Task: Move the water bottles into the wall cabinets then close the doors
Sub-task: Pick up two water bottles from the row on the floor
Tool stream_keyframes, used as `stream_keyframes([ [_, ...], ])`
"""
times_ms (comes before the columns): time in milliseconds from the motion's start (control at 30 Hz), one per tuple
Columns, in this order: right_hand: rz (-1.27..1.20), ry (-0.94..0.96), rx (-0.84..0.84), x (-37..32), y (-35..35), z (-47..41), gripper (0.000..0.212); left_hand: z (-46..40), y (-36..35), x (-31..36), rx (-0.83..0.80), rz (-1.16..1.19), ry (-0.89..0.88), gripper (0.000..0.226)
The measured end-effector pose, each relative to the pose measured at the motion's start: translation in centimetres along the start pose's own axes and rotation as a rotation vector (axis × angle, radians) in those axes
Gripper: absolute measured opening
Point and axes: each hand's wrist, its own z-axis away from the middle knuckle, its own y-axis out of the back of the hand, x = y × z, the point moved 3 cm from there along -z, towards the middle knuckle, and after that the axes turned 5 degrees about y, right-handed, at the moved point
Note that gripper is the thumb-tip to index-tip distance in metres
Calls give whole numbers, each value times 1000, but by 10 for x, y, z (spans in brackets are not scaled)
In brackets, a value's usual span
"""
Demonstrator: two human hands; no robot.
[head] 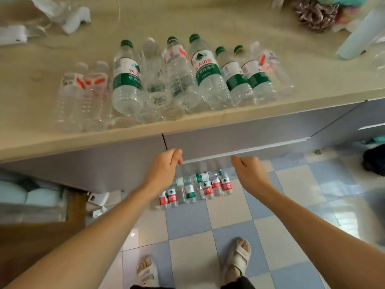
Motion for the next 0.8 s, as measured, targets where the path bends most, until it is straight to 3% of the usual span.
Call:
stream_keyframes([
  [100, 43, -50, -80, 67, -9, -18, 64, -7, -55, -46, -22, -86, 112, 32],
  [300, 90, -168, -121, 175, -45, -44, 53, -34, -131, -136, -21, -66, 293, 25],
  [500, -72, -201, -181, 248, -140, -63, 17, -69, -191, -231, -19, -51, 396, 19],
  [800, -220, -358, -253, 383, -277, -159, 21, -123, -317, -386, -12, -42, 576, 40],
])
